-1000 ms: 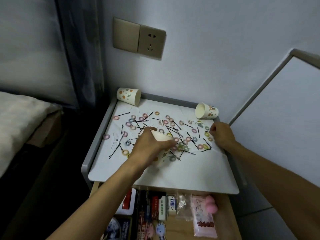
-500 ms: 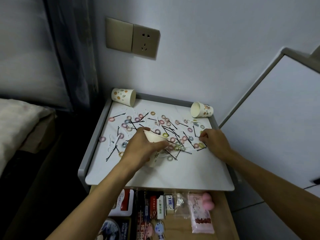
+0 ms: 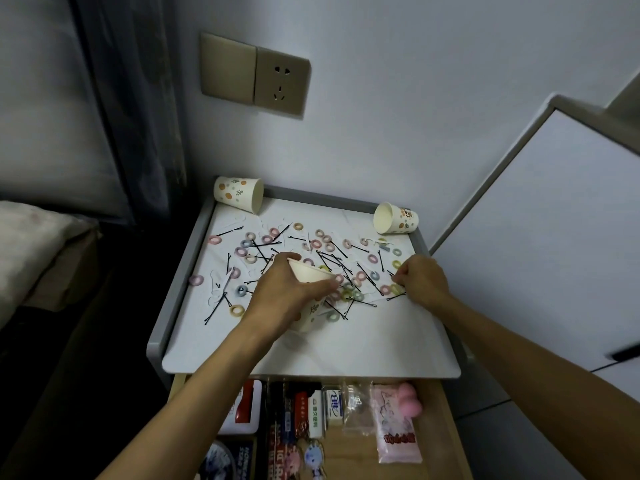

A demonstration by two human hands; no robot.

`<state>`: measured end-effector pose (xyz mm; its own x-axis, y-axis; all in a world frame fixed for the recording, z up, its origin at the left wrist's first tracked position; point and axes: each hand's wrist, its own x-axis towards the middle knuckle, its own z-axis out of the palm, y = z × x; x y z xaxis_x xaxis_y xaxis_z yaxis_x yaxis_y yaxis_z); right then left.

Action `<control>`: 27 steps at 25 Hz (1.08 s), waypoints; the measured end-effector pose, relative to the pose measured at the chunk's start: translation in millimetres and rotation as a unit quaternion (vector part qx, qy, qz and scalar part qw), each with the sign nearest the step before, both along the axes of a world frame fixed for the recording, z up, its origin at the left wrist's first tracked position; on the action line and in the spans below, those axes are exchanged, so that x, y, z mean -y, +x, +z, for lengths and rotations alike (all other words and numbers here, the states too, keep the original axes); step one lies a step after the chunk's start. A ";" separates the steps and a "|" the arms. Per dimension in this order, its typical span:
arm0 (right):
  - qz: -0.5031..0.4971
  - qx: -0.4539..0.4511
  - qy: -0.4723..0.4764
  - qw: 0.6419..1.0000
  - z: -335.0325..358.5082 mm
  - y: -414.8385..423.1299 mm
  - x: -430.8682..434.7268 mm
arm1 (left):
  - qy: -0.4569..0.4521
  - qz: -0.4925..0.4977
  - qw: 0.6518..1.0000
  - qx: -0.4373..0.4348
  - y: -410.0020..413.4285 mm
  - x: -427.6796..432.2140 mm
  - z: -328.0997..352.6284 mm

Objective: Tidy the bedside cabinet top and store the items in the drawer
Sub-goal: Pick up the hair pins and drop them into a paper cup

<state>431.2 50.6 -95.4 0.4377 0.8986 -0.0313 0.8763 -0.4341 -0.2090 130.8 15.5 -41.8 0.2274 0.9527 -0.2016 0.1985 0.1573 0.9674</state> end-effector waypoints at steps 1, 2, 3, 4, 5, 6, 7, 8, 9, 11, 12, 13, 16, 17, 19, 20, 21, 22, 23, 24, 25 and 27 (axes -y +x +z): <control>-0.006 0.015 -0.019 1.000 0.0 -1.8 -0.8 | -0.001 0.000 1.000 0.001 -0.3 -0.1 -0.4; -0.008 0.030 -0.035 0.999 0.9 -4.2 -1.5 | -0.001 0.000 1.000 0.003 -0.9 -0.4 -0.6; -0.004 0.045 -0.043 0.998 2.1 -5.8 -2.4 | -0.002 0.000 1.000 0.006 -1.6 -0.4 -0.6; 0.002 0.062 -0.038 0.997 4.5 -7.3 -4.4 | -0.001 0.001 1.000 0.008 -2.6 -0.8 -0.8; 0.008 0.073 -0.019 0.997 8.0 -8.7 -8.0 | 0.000 0.002 1.000 0.010 -3.6 -1.4 -1.3; 0.012 0.071 0.005 0.997 12.1 -9.6 -13.4 | 0.000 0.002 1.000 0.010 -4.4 -2.2 -1.9; 0.007 0.046 0.031 0.998 16.1 -10.4 -20.1 | -0.001 0.002 1.000 0.008 -5.3 -3.0 -2.6; -0.003 0.006 0.050 0.999 19.2 -11.8 -26.9 | -0.002 0.003 1.000 0.006 -6.4 -3.6 -3.2; -0.016 -0.028 0.058 0.998 20.3 -13.6 -32.2 | -0.003 0.003 1.000 0.005 -7.3 -3.9 -3.6; -0.035 -0.047 0.045 0.997 18.9 -20.5 -38.0 | -0.004 0.006 1.000 0.008 -9.8 -5.0 -3.8; -0.043 -0.041 0.040 0.997 17.4 -23.7 -39.0 | -0.003 0.007 1.000 0.009 -10.7 -5.4 -3.5; -0.051 -0.030 0.037 0.998 16.3 -26.0 -39.6 | -0.002 0.008 1.000 0.010 -11.4 -5.9 -3.3; -0.066 0.014 0.031 0.997 14.9 -30.3 -41.4 | -0.002 0.010 1.000 0.006 -12.2 -7.2 -4.9; -0.061 0.043 0.028 0.997 14.1 -32.3 -41.3 | -0.002 0.009 1.000 0.004 -11.9 -7.3 -5.5; -0.030 0.122 0.009 0.992 11.4 -37.8 -38.7 | 0.006 0.005 1.000 -0.004 -11.1 -7.4 -6.2; -0.009 0.153 -0.002 0.988 10.0 -40.1 -37.3 | 0.012 0.005 1.000 -0.010 -10.8 -7.5 -6.5; 0.010 0.169 -0.014 0.985 9.3 -41.0 -35.5 | 0.020 0.005 1.000 -0.015 -10.7 -7.6 -6.5; 0.020 0.175 -0.022 0.984 10.1 -40.1 -33.1 | 0.029 0.005 0.999 -0.022 -10.5 -7.4 -6.7; 0.025 0.169 -0.019 0.985 12.8 -39.1 -30.3 | 0.038 0.005 0.999 -0.031 -10.5 -7.4 -7.1; 0.025 0.141 -0.004 0.990 17.6 -36.8 -28.0 | 0.050 0.003 0.998 -0.043 -10.8 -7.5 -7.8; 0.029 0.076 0.029 0.996 23.9 -35.3 -24.4 | 0.063 -0.001 0.996 -0.057 -10.8 -7.7 -8.5; 0.073 -0.130 0.106 0.983 40.3 -41.6 -12.4 | 0.093 -0.009 0.992 -0.089 -10.0 -8.2 -10.3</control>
<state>389.6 62.9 -55.1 0.3055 0.9496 0.0698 0.8313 -0.2303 -0.5059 120.7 23.7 -52.1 0.2220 0.9731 -0.0617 0.3708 -0.0257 0.9284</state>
